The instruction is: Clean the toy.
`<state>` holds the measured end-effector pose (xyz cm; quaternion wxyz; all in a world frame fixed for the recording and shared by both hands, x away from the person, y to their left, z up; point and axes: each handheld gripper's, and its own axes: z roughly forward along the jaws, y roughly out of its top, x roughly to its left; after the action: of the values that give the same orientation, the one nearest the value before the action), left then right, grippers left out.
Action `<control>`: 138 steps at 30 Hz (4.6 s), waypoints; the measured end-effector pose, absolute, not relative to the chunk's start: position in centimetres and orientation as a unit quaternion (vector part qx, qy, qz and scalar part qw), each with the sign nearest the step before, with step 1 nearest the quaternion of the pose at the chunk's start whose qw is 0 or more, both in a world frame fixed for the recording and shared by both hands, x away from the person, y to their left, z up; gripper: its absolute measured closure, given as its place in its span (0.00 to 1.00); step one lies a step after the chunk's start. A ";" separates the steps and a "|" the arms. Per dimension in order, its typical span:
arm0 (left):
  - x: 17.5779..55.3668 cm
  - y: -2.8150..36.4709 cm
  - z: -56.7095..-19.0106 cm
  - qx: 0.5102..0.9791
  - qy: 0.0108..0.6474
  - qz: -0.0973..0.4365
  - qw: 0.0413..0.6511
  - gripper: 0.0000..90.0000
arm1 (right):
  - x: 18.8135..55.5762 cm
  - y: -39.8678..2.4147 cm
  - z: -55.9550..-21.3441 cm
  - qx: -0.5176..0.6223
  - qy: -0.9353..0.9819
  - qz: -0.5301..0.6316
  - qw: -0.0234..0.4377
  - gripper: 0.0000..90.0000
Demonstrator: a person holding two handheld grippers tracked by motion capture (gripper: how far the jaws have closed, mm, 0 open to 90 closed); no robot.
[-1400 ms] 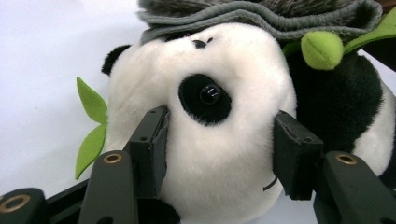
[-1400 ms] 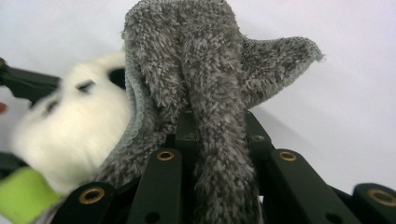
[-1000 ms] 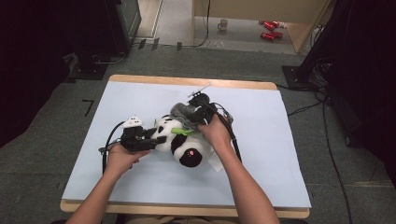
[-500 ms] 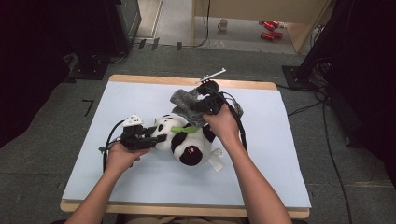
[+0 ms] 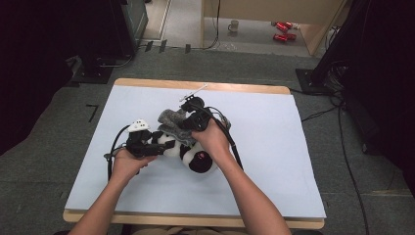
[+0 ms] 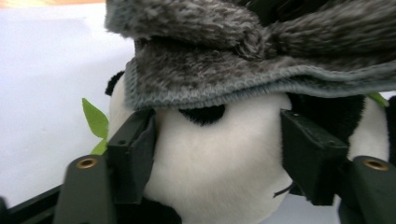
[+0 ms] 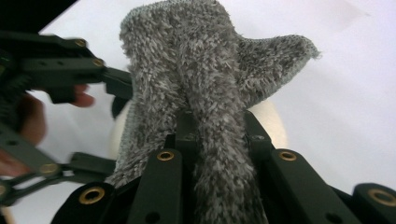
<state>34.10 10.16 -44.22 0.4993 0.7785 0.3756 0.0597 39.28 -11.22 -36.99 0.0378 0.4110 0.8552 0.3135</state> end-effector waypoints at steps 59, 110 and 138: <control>34.2 8.5 -45.3 0.778 0.381 0.094 0.491 0.43 | 41.4 -10.7 -36.7 0.422 0.855 0.300 0.042 0.81; 34.3 8.6 -45.4 0.778 0.379 0.089 0.493 0.39 | 40.3 -9.1 -36.8 0.376 0.883 0.275 0.054 0.82; 34.5 9.0 -45.6 0.780 0.380 0.082 0.490 0.41 | 41.2 -18.9 -33.2 0.470 0.812 0.339 0.074 0.83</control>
<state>34.47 9.02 -45.61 0.4905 0.7800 0.3799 0.0817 41.15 -18.90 -33.23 0.0735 0.4697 0.8120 0.3386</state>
